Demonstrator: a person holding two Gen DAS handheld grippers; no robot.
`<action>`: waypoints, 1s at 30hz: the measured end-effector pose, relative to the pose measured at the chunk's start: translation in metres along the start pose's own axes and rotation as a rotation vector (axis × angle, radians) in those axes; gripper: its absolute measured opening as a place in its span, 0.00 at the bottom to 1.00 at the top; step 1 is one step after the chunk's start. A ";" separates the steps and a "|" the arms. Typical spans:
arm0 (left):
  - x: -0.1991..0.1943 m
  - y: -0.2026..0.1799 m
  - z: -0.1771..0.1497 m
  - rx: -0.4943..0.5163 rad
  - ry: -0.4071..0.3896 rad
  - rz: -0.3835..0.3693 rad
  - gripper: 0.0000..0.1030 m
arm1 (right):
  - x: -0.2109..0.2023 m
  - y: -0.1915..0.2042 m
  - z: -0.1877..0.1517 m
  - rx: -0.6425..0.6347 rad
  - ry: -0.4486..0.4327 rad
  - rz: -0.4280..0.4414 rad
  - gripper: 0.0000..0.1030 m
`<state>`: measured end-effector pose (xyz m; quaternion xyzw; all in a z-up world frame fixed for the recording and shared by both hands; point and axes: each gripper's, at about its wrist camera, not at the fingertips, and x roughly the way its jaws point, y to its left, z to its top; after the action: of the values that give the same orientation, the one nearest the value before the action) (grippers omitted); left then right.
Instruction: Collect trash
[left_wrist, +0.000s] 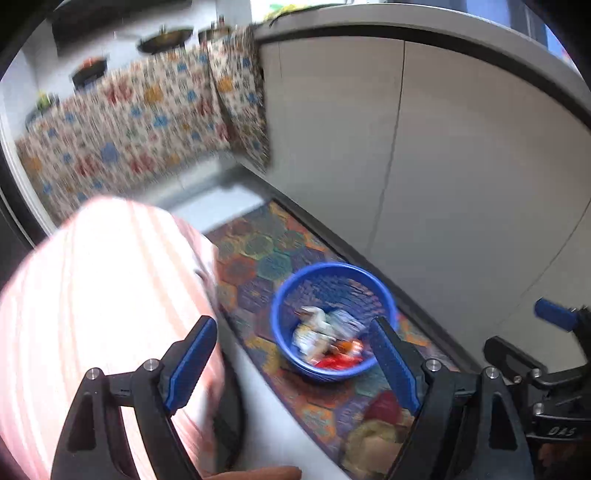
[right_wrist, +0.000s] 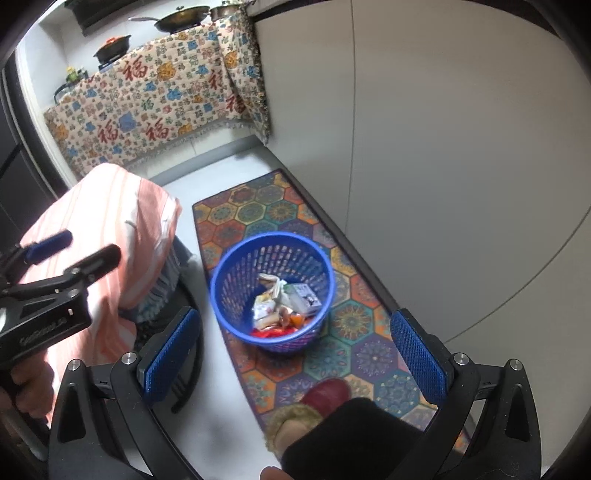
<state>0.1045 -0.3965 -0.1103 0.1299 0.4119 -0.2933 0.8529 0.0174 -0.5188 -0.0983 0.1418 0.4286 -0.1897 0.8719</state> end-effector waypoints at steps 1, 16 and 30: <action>0.000 0.004 0.000 -0.018 0.006 -0.023 0.84 | 0.000 0.000 -0.001 0.002 0.001 -0.008 1.00; 0.006 0.009 -0.002 -0.019 0.046 0.004 0.84 | -0.004 0.012 -0.013 -0.022 0.026 0.002 1.00; 0.007 0.008 -0.003 -0.011 0.051 0.010 0.84 | -0.004 0.016 -0.015 -0.027 0.033 0.013 1.00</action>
<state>0.1108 -0.3917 -0.1178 0.1344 0.4345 -0.2833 0.8443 0.0119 -0.4973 -0.1030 0.1360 0.4444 -0.1757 0.8678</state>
